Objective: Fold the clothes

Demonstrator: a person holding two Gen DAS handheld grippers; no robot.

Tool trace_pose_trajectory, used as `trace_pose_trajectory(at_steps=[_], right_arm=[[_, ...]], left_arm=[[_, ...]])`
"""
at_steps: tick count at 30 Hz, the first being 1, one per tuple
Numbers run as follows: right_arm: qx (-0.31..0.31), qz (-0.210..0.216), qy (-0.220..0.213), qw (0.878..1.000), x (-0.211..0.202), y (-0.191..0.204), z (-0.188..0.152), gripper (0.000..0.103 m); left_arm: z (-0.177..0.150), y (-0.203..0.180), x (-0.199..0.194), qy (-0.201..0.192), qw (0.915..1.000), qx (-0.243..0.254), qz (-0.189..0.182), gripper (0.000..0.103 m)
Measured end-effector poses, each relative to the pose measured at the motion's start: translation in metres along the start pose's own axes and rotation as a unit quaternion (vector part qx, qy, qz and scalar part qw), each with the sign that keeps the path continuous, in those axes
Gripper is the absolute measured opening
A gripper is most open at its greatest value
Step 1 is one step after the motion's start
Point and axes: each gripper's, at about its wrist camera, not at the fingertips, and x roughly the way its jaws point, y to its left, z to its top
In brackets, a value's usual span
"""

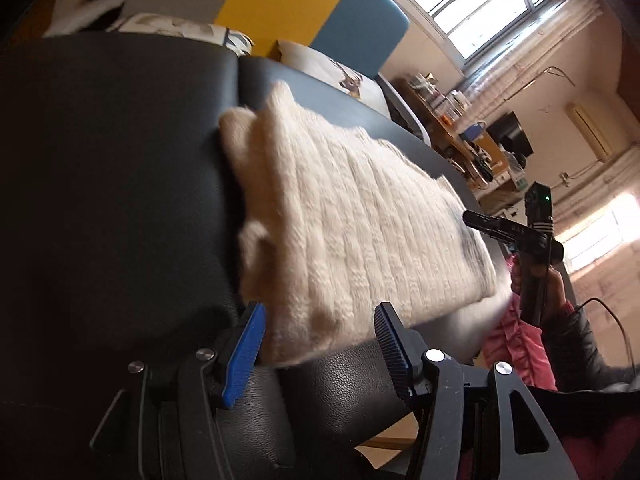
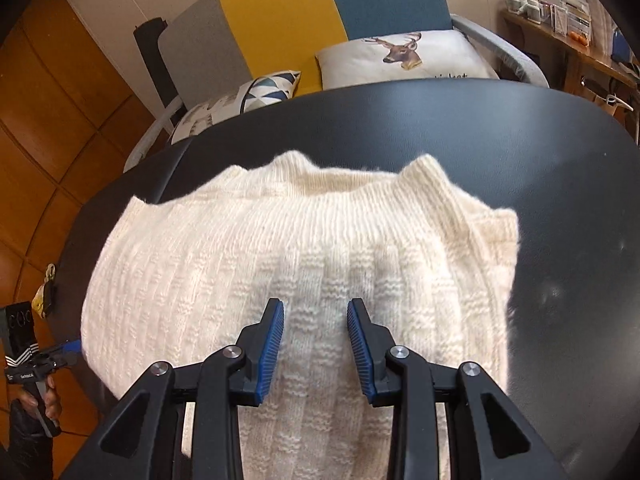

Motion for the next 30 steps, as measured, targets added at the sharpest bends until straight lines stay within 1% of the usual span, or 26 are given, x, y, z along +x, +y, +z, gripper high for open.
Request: trace_pose_trajectory(at_steps=[2, 3, 4, 5, 6, 8, 9, 11, 13, 14, 15, 16, 17, 18, 19, 21, 23, 26, 27, 29, 30], right_arm=[[0.001, -0.005, 0.003, 1.0, 0.002, 0.0, -0.003, 0.033], [0.004, -0.005, 0.004, 1.0, 0.003, -0.001, -0.003, 0.033], [0.008, -0.004, 0.005, 1.0, 0.005, -0.002, -0.003, 0.033], [0.011, -0.003, 0.006, 1.0, 0.006, -0.004, -0.004, 0.033], [0.014, -0.002, 0.009, 1.0, 0.008, -0.006, -0.005, 0.033], [0.026, 0.008, 0.01, 1.0, 0.012, -0.013, -0.007, 0.033], [0.035, 0.016, 0.006, 0.999, 0.013, -0.017, -0.008, 0.033], [0.045, 0.027, 0.0, 0.999, 0.014, -0.022, -0.009, 0.033], [0.043, 0.028, -0.002, 0.999, 0.012, -0.023, -0.01, 0.033], [0.042, 0.029, -0.004, 0.999, 0.012, -0.023, -0.01, 0.033], [0.04, 0.03, -0.005, 0.999, 0.011, -0.023, -0.01, 0.033], [0.038, 0.032, -0.006, 0.999, 0.011, -0.023, -0.01, 0.033], [0.041, 0.036, -0.008, 0.998, 0.011, -0.024, -0.01, 0.033], [0.043, 0.039, -0.011, 0.998, 0.01, -0.024, -0.011, 0.033], [0.046, 0.042, -0.013, 0.998, 0.01, -0.025, -0.011, 0.033], [0.048, 0.042, -0.021, 0.998, 0.006, -0.024, -0.011, 0.033], [0.047, 0.041, -0.03, 0.998, 0.0, -0.021, -0.009, 0.033], [0.039, 0.035, -0.041, 0.998, -0.009, -0.017, -0.002, 0.033], [0.034, 0.034, -0.045, 0.998, -0.013, -0.017, 0.002, 0.033], [0.024, 0.032, -0.05, 0.998, -0.019, -0.017, 0.01, 0.033], [0.017, 0.03, -0.048, 0.998, -0.019, -0.017, 0.014, 0.033]], left_arm=[[-0.002, 0.0, 0.007, 0.005, 0.9999, -0.003, -0.009, 0.053], [-0.003, 0.0, 0.01, 0.008, 0.9999, -0.002, -0.012, 0.048], [-0.003, 0.001, 0.013, 0.009, 0.9999, -0.005, -0.006, 0.043], [-0.003, 0.002, 0.015, 0.009, 0.9999, -0.007, -0.001, 0.028], [-0.004, 0.003, 0.018, 0.01, 0.9999, -0.009, 0.005, 0.015], [-0.009, 0.007, 0.017, 0.012, 0.9996, -0.02, 0.016, 0.012], [-0.013, 0.011, 0.017, 0.016, 0.9991, -0.033, 0.019, 0.012], [-0.017, 0.017, 0.018, 0.017, 0.9985, -0.05, 0.015, 0.012], [-0.017, 0.013, 0.015, 0.013, 0.9981, -0.055, 0.023, 0.015], [-0.016, 0.009, 0.013, 0.015, 0.9982, -0.05, 0.028, 0.019], [-0.015, 0.007, 0.007, 0.012, 0.998, -0.05, 0.037, 0.027], [-0.012, 0.005, 0.0, 0.001, 0.9977, -0.056, 0.038, 0.031], [-0.008, 0.003, -0.01, -0.018, 0.9972, -0.058, 0.044, 0.043], [-0.005, 0.0, -0.021, -0.038, 0.9962, -0.061, 0.05, 0.049], [0.0, -0.005, -0.034, -0.062, 0.9949, -0.056, 0.055, 0.049], [0.012, -0.018, -0.05, -0.103, 0.9922, -0.043, 0.057, 0.056], [0.029, -0.036, -0.053, -0.125, 0.9898, -0.017, 0.066, 0.057], [0.061, -0.06, -0.03, -0.112, 0.9908, 0.02, 0.073, 0.058], [0.072, -0.066, -0.018, -0.103, 0.991, 0.029, 0.08, 0.058], [0.092, -0.076, 0.004, -0.08, 0.9918, 0.06, 0.08, 0.058], [0.098, -0.075, 0.014, -0.072, 0.9916, 0.063, 0.087, 0.058]])
